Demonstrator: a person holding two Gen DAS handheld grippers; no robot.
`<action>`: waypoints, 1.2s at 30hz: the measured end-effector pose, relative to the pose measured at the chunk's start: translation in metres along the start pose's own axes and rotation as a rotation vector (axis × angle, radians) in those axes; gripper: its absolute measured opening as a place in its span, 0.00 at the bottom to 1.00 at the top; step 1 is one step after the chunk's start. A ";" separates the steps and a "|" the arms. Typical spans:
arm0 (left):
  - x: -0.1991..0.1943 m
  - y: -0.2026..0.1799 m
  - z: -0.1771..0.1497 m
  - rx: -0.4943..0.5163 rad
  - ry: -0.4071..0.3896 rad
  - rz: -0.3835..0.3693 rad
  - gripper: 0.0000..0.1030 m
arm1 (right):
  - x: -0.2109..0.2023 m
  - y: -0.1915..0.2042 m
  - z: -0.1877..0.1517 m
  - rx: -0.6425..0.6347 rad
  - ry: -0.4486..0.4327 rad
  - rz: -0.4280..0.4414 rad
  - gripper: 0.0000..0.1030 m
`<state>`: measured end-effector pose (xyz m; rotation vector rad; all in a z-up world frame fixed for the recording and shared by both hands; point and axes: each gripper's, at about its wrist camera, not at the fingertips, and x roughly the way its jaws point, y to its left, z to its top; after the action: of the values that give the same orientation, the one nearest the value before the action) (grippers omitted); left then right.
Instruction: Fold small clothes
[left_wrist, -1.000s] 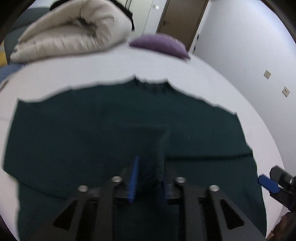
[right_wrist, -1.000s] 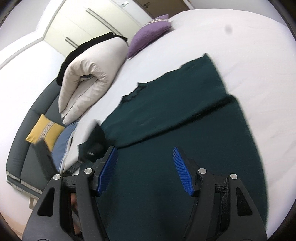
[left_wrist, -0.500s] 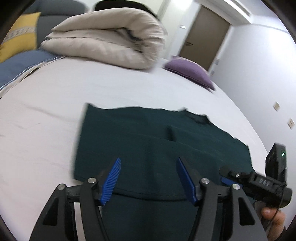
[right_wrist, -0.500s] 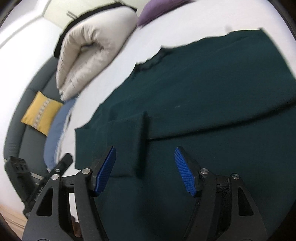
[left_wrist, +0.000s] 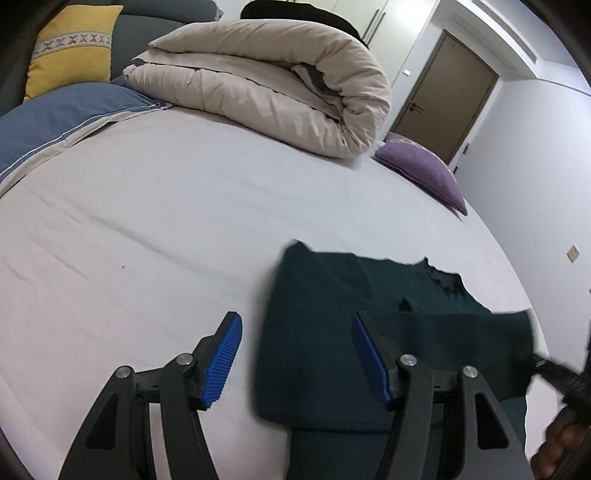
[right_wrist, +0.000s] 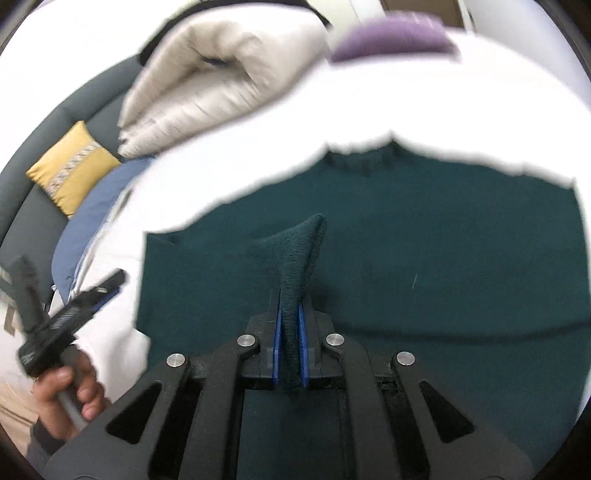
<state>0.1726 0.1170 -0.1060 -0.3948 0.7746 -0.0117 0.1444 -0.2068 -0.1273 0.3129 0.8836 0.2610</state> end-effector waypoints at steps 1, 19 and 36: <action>0.004 0.001 0.002 -0.010 0.002 0.002 0.62 | -0.008 -0.001 0.007 -0.009 -0.023 0.005 0.06; 0.094 -0.012 0.029 0.026 0.156 0.099 0.63 | 0.024 -0.125 0.010 0.207 0.033 -0.057 0.07; 0.129 -0.046 0.028 0.273 0.154 0.107 0.09 | -0.006 -0.150 -0.008 0.318 0.019 -0.039 0.06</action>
<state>0.2905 0.0643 -0.1591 -0.0929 0.9321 -0.0480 0.1485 -0.3461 -0.1830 0.5878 0.9495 0.0865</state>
